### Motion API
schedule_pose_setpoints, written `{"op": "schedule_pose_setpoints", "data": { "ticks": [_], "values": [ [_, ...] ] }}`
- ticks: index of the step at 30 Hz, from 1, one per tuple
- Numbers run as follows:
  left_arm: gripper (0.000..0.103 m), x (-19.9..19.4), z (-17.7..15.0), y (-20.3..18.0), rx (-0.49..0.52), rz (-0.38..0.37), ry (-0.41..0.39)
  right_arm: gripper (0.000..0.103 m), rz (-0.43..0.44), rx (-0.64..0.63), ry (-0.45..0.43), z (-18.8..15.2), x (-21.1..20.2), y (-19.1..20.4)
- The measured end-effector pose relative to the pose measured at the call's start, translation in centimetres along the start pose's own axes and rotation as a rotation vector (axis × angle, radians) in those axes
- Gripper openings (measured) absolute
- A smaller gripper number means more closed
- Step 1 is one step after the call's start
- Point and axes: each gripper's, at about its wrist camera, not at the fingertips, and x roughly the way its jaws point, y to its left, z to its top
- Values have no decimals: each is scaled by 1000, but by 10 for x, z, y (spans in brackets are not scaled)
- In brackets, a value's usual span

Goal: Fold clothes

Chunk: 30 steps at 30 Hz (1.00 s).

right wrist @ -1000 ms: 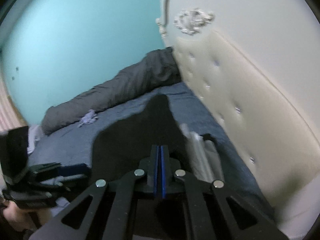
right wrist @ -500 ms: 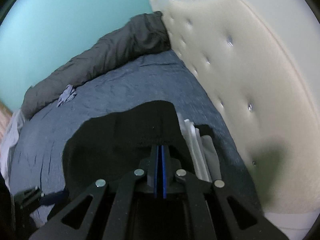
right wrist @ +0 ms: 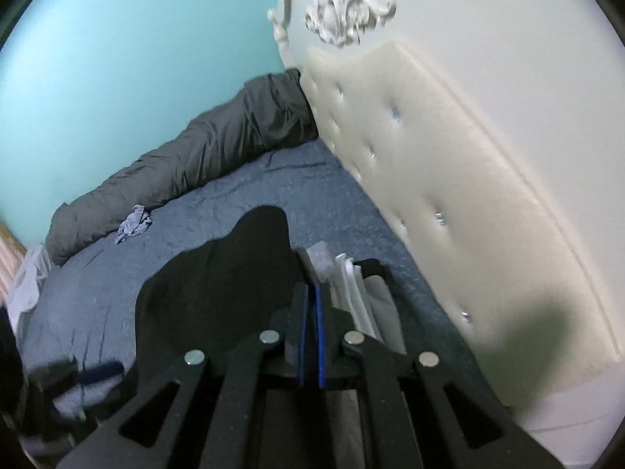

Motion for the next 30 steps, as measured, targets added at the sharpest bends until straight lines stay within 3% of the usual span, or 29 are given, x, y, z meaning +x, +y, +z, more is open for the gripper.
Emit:
{"op": "schedule_pose_setpoints", "data": {
  "ticks": [6, 11, 19, 30],
  "values": [
    [42, 5, -10, 0, -29, 10, 9, 2, 14, -39, -84, -46, -24, 0],
    [42, 4, -13, -2, -44, 22, 12, 2, -7, -59, -18, -69, -2, 1],
    [42, -19, -14, -5, -67, 28, -15, 2, -28, -22, -114, -69, -36, 2],
    [42, -66, -26, -16, -78, 43, -40, 2, -14, -22, -134, -81, -74, 29]
  ]
}}
